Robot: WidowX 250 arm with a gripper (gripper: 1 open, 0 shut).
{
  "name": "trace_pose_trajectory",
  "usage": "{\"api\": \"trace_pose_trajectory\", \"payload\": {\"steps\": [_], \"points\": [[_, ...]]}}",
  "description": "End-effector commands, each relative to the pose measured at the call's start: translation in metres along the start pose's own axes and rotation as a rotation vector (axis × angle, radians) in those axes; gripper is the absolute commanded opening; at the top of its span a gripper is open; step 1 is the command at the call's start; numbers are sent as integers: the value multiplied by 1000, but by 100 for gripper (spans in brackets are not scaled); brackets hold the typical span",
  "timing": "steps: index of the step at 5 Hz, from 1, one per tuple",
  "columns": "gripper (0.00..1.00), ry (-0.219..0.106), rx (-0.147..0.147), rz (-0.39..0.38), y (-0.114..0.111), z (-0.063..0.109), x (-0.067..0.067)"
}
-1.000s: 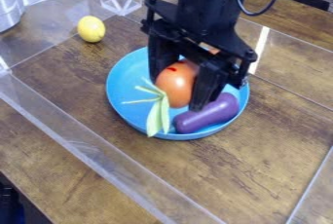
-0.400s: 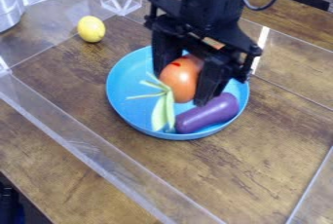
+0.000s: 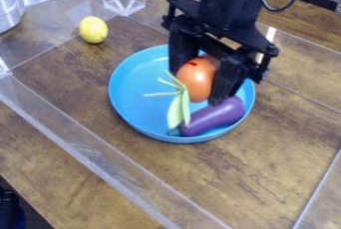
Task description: Put the carrot in the blue tray
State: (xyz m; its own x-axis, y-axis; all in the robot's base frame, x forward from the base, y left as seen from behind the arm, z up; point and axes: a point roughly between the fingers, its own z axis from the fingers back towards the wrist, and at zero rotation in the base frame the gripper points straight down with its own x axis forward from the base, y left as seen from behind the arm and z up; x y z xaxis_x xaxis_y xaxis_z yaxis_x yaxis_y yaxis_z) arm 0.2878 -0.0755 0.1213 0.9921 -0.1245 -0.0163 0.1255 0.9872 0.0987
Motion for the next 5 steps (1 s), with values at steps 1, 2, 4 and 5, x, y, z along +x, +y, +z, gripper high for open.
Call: {"api": "trace_pose_trajectory", "payload": {"steps": [1,2,4,5], "points": [[0,-59,-7,27,10,16,11],[0,-50,-6,40,18,10,17],[0,-36,-5,65,30,0,27],[0,-37,-9,65,31,-5,32]]}}
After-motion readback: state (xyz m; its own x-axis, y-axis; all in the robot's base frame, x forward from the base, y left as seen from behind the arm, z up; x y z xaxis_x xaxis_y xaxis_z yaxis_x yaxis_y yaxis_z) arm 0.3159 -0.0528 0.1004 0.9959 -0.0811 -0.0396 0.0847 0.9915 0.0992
